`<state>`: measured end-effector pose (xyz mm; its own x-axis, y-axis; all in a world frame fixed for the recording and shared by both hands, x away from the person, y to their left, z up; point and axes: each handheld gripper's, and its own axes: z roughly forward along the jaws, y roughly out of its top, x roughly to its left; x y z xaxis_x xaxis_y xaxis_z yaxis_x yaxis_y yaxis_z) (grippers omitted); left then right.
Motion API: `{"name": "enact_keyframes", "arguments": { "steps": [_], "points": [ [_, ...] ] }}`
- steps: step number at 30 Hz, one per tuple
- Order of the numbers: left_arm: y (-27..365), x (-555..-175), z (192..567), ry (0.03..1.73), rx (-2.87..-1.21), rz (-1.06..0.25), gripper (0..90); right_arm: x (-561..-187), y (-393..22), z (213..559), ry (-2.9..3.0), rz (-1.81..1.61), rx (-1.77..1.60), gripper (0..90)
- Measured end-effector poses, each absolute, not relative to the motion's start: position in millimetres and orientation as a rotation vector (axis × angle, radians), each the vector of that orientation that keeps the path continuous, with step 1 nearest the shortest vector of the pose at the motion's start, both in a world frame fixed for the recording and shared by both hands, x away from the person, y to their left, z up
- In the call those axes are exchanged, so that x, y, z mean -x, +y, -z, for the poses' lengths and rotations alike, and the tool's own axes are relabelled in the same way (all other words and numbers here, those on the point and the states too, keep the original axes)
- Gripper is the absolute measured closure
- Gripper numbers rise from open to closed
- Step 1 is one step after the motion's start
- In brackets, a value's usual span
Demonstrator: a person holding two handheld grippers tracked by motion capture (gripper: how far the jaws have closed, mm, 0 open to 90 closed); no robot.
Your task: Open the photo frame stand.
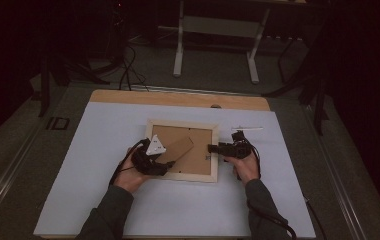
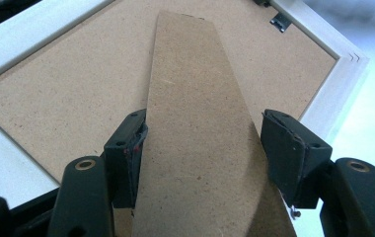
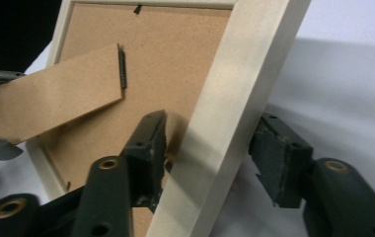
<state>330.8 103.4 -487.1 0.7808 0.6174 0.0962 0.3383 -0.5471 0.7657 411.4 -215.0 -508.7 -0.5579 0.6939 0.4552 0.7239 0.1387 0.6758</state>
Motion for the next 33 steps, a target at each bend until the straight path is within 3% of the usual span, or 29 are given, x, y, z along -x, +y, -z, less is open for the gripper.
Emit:
{"name": "enact_keyframes", "arguments": {
  "steps": [7,17,28,33],
  "points": [
    [105,-331,486,0.683,-2.188,-0.44,39.4,-410,-226,510,-2.254,1.456,1.439,55.5],
    [108,-334,487,0.694,-2.176,-0.384,39.1,-408,-228,510,-2.234,1.477,1.441,56.5],
    [115,-348,491,0.814,-2.108,-0.147,34.0,-407,-228,513,-2.219,1.499,1.455,56.4],
    [114,-354,496,0.876,-2.109,-0.089,37.5,-406,-227,512,-2.232,1.509,1.457,56.3]
  ]
}}
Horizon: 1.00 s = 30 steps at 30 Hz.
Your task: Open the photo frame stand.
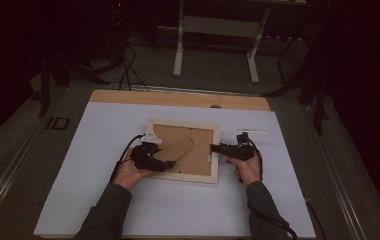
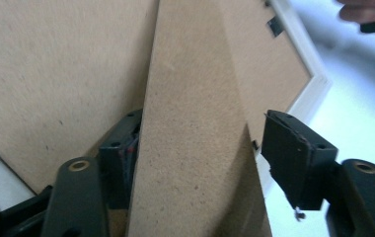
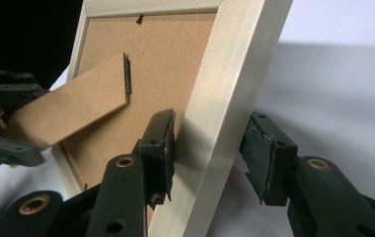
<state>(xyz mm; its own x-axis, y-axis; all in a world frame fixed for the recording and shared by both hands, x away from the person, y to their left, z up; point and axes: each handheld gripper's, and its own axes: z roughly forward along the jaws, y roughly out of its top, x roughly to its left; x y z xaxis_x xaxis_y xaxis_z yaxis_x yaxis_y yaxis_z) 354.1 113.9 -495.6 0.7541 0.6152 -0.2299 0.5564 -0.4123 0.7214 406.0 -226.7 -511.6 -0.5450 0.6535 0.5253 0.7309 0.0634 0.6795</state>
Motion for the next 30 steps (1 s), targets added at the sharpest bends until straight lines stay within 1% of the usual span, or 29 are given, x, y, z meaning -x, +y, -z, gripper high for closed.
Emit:
{"name": "enact_keyframes", "arguments": {
  "steps": [4,8,10,25,26,30],
  "points": [
    [117,-358,495,0.893,-2.083,-0.026,39.4,-406,-227,511,-2.241,1.517,1.451,56.4],
    [118,-357,494,0.891,-2.089,-0.026,47.0,-405,-226,509,-2.252,1.527,1.445,56.5],
    [118,-356,493,0.882,-2.098,-0.033,48.0,-404,-225,507,-2.264,1.529,1.439,56.6],
    [113,-352,490,0.866,-2.147,-0.12,49.2,-401,-223,502,-2.302,1.555,1.446,57.2],
    [112,-351,488,0.861,-2.153,-0.152,49.3,-401,-223,499,-2.311,1.563,1.445,57.8],
    [111,-350,487,0.857,-2.156,-0.173,49.7,-400,-223,495,-2.317,1.581,1.442,58.5]
  ]
}}
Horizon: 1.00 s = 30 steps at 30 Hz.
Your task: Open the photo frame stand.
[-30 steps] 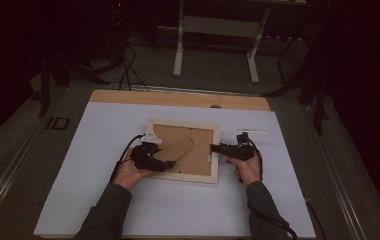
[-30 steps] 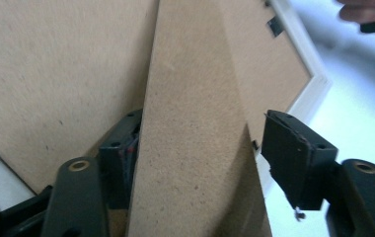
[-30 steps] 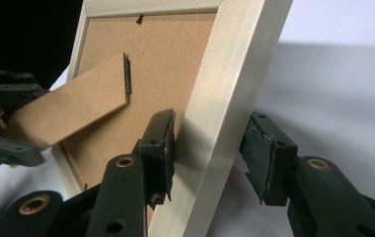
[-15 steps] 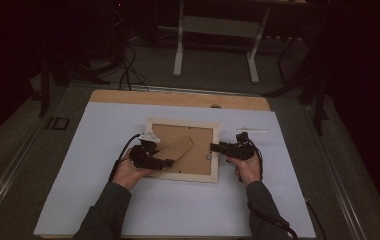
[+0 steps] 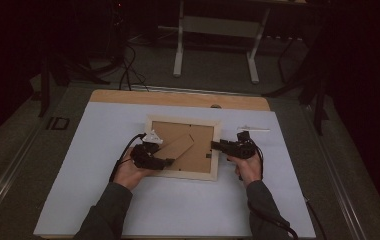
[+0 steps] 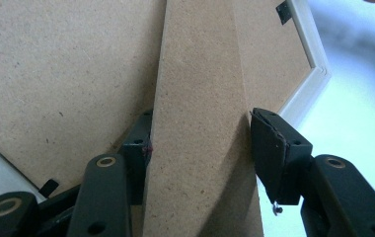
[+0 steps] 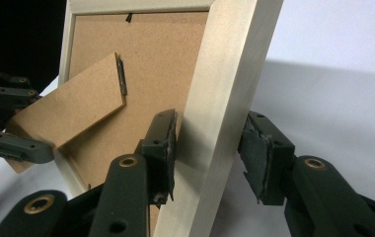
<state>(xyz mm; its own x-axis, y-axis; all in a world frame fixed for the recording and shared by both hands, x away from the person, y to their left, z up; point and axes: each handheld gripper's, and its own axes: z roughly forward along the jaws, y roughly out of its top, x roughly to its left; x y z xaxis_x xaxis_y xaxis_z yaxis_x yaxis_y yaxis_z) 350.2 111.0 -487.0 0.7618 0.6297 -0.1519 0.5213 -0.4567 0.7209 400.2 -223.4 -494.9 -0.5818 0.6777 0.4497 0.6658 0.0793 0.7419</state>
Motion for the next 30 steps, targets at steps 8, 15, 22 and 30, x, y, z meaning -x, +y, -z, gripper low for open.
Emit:
{"name": "enact_keyframes", "arguments": {
  "steps": [8,15,22,30],
  "points": [
    [109,-349,484,0.836,-2.16,-0.229,49.8,-399,-224,489,2.286,-1.574,-1.406,59.2],
    [106,-347,481,0.827,-2.16,-0.285,50.1,-398,-225,482,2.269,-1.567,-1.382,60.0],
    [105,-346,477,0.818,-2.158,-0.338,50.6,-398,-225,477,2.25,-1.585,-1.358,61.0],
    [107,-345,474,0.817,-2.153,-0.366,55.1,-397,-222,466,2.235,-1.594,-1.309,63.0]
  ]
}}
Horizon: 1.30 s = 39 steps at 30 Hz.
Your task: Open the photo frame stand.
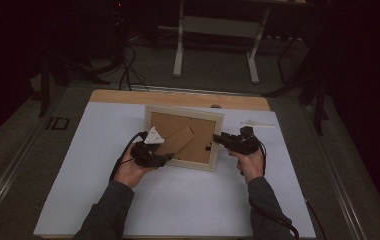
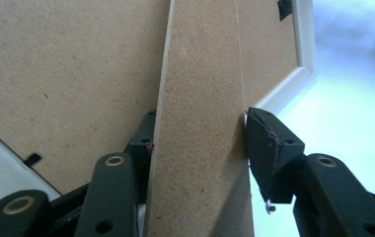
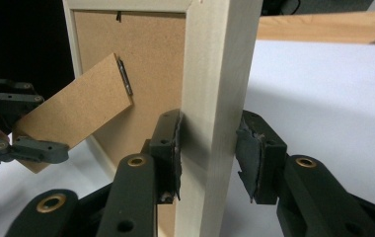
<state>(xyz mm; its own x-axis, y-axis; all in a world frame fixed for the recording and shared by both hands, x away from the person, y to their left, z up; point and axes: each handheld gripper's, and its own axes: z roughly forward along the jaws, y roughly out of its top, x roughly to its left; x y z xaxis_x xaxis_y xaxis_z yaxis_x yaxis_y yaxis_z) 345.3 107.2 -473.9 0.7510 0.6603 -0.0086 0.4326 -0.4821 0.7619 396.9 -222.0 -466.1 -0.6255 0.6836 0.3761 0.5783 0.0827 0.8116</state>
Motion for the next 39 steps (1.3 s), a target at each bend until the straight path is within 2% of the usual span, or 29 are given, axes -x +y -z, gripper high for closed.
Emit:
{"name": "enact_keyframes", "arguments": {
  "steps": [10,24,30,34,39],
  "points": [
    [107,-345,474,0.824,-2.145,-0.387,56.2,-395,-218,462,2.226,-1.573,-1.284,63.1],
    [108,-344,476,0.843,-2.13,-0.402,63.3,-392,-209,454,2.186,-1.575,-1.241,60.6],
    [107,-342,477,0.841,-2.125,-0.416,63.3,-392,-210,461,2.219,-1.594,-1.243,57.1],
    [107,-340,476,0.836,-2.129,-0.421,63.5,-392,-210,474,2.264,-1.598,-1.247,51.7],
    [107,-339,476,0.833,-2.129,-0.426,63.7,-392,-207,492,2.303,-1.559,-1.264,49.2]
  ]
}}
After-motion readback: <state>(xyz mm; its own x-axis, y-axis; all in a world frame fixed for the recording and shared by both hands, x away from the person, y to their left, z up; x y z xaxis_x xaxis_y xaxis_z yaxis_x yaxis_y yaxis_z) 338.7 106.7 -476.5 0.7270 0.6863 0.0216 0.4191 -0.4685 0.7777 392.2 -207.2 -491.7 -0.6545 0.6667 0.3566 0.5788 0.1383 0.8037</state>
